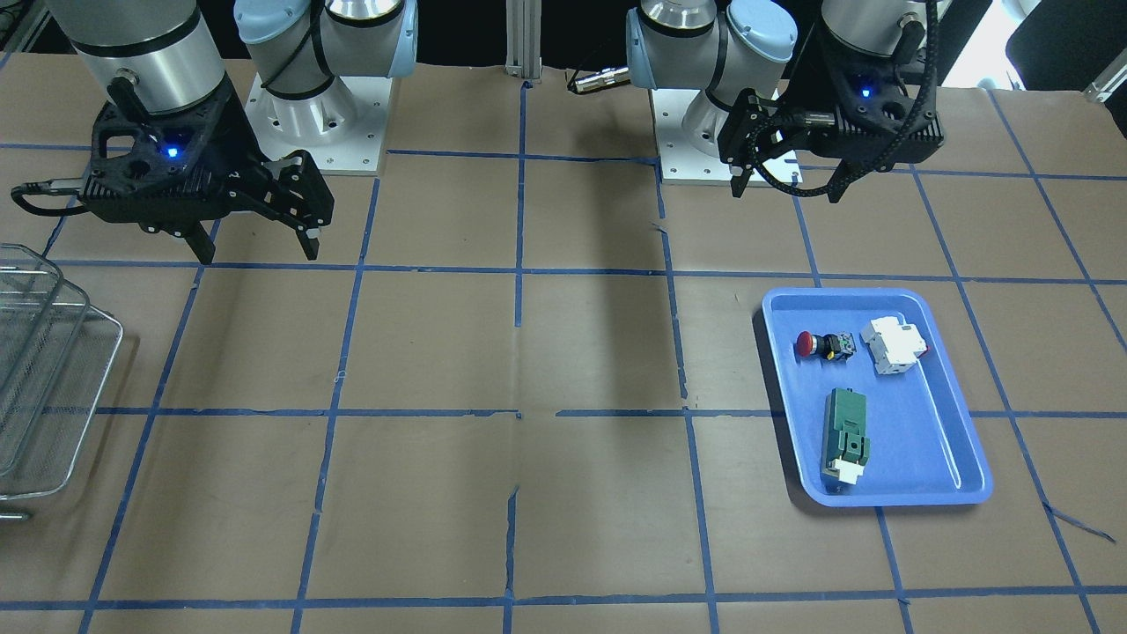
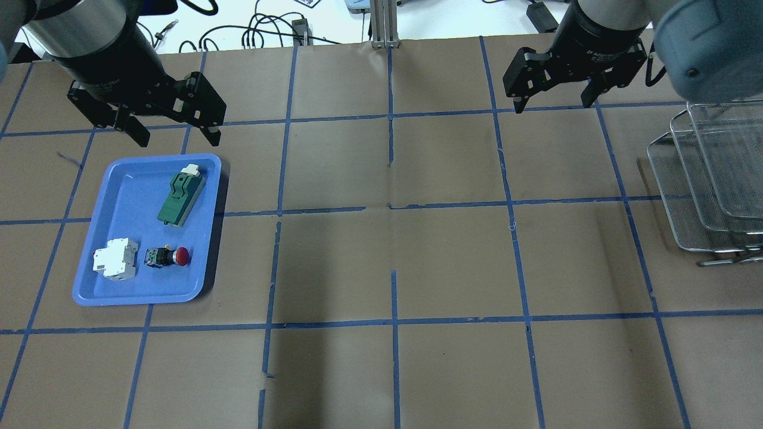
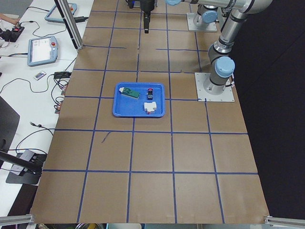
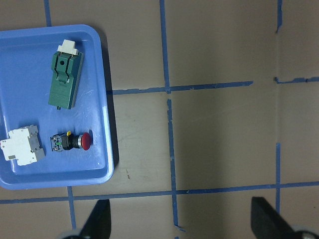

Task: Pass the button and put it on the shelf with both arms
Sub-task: 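Move the left gripper down over the red button in the blue tray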

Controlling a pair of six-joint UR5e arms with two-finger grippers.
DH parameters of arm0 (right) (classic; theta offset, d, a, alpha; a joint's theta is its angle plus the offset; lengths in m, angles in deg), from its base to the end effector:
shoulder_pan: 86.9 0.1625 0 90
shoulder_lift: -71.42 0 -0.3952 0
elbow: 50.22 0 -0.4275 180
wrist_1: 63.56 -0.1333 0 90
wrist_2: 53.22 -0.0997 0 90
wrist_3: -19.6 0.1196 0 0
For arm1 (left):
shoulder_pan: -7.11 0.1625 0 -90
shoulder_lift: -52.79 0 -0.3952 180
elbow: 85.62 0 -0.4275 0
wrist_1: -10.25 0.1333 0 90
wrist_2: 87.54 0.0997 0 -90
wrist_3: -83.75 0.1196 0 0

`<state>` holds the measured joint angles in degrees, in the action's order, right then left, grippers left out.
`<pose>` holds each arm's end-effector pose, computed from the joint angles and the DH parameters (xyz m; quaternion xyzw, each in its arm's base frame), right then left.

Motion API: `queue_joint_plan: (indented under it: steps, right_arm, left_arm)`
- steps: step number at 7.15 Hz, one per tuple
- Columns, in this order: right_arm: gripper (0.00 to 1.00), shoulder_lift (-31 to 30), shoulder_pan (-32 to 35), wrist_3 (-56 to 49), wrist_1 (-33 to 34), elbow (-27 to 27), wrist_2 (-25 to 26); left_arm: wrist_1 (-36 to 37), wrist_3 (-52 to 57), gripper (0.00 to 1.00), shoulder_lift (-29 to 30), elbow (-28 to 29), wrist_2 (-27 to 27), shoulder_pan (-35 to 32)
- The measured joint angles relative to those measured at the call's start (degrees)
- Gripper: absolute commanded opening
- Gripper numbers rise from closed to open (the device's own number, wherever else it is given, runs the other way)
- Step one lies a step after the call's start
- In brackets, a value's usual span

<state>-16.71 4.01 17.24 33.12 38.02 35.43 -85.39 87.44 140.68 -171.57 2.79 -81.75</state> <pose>0.1449 -0.5509 0.4493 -0.0292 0.9979 -0.0574 0.0110 -0.1224 -0.5138 0.4846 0.0222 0.9997 -0.0044 0.0031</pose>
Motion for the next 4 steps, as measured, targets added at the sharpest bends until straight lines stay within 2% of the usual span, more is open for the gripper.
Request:
queue_joint_plan:
  steps: [2, 4]
  right_arm:
    - [1.00, -0.02, 0.05, 0.01, -0.15, 0.00, 0.11]
    - [1.00, 0.03, 0.01, 0.14, -0.04, 0.00, -0.12]
  left_arm:
    - [-0.03, 5.39, 1.00, -0.04, -1.23, 0.30, 1.19]
    - [0.93, 17.60, 1.00, -0.04, -5.44, 0.19, 7.70]
